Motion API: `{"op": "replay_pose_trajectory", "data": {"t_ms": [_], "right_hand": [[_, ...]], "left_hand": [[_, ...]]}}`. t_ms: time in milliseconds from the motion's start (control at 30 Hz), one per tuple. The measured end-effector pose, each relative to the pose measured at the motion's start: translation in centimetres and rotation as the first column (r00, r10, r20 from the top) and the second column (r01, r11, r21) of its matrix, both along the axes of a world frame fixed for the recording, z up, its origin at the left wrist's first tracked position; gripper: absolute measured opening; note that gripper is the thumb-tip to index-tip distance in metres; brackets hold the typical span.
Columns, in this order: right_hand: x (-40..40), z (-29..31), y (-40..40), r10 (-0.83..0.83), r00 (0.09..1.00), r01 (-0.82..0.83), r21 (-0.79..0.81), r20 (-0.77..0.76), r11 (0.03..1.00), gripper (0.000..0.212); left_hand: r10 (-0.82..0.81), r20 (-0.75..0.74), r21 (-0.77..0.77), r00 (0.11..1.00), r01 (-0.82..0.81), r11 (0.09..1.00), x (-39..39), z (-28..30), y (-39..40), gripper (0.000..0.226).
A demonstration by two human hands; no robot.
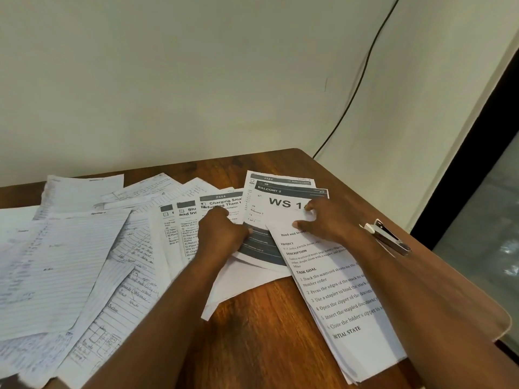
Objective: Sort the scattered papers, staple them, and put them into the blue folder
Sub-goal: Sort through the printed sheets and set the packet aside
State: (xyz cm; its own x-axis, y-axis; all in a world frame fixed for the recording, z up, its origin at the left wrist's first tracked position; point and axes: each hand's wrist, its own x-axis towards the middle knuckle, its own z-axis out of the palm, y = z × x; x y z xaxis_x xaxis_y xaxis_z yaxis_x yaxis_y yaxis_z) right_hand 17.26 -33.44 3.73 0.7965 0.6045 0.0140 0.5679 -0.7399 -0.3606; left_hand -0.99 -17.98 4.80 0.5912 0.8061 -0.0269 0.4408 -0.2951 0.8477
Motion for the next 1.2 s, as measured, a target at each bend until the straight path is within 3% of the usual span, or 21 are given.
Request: {"op": "replay_pose_trajectory", "data": {"t_ms": [100, 167, 233, 533, 667, 800, 967, 1100, 1200], "right_hand": [[0.2, -0.5, -0.5, -0.013, 1.000, 0.013, -0.002, 0.002, 1.000, 0.064], [0.3, -0.7, -0.7, -0.014, 1.000, 0.015, 0.010, -0.001, 1.000, 0.067], [0.4, -0.9, -0.5, -0.010, 1.000, 0.010, 0.026, -0.002, 1.000, 0.067], [0.2, 0.0, -0.4, 0.042, 0.994, -0.030, 0.122, -0.097, 0.992, 0.057], [-0.6, 1.3, -0.1, 0.123, 0.986, -0.114, 0.082, -0.113, 0.990, 0.034], [-1.8, 1.6, 1.4, 0.090, 0.992, -0.082, 0.085, -0.091, 0.993, 0.039], [-5.9, 1.8, 5.3, 0.238, 0.952, -0.205, 0.176, -0.192, 0.963, 0.063], [-9.6, 1.9, 8.5, 0.272, 0.933, -0.203, 0.280, -0.234, 0.938, 0.060], [-11.7, 1.7, 10.3, 0.283, 0.890, -0.101, 0.451, -0.357, 0.887, 0.052]], "left_hand": [[-0.014, 0.059, -0.102, 0.998, 0.020, 0.995, 0.6, -0.5, 0.1, 0.042], [-0.019, 0.097, -0.142, 0.995, 0.033, 0.989, 0.9, -0.9, 0.1, 0.028], [-0.015, 0.120, -0.110, 0.993, 0.029, 0.994, 1.1, -1.4, 0.4, 0.012], [0.041, 0.144, 0.072, 0.989, -0.052, 0.996, -3.0, -2.4, 2.4, 0.012], [0.075, 0.137, 0.085, 0.988, -0.087, 0.993, -7.8, -2.5, 4.3, 0.015], [0.166, 0.187, 0.029, 0.968, -0.175, 0.984, -12.7, -2.8, 6.7, 0.011], [0.279, 0.219, -0.121, 0.935, -0.258, 0.959, -16.6, -3.5, 9.0, 0.009], [0.358, 0.249, -0.386, 0.900, -0.247, 0.889, -17.7, -3.2, 10.4, 0.010], [0.372, 0.269, -0.557, 0.888, -0.172, 0.812, -18.2, -2.9, 11.0, 0.014]]}}
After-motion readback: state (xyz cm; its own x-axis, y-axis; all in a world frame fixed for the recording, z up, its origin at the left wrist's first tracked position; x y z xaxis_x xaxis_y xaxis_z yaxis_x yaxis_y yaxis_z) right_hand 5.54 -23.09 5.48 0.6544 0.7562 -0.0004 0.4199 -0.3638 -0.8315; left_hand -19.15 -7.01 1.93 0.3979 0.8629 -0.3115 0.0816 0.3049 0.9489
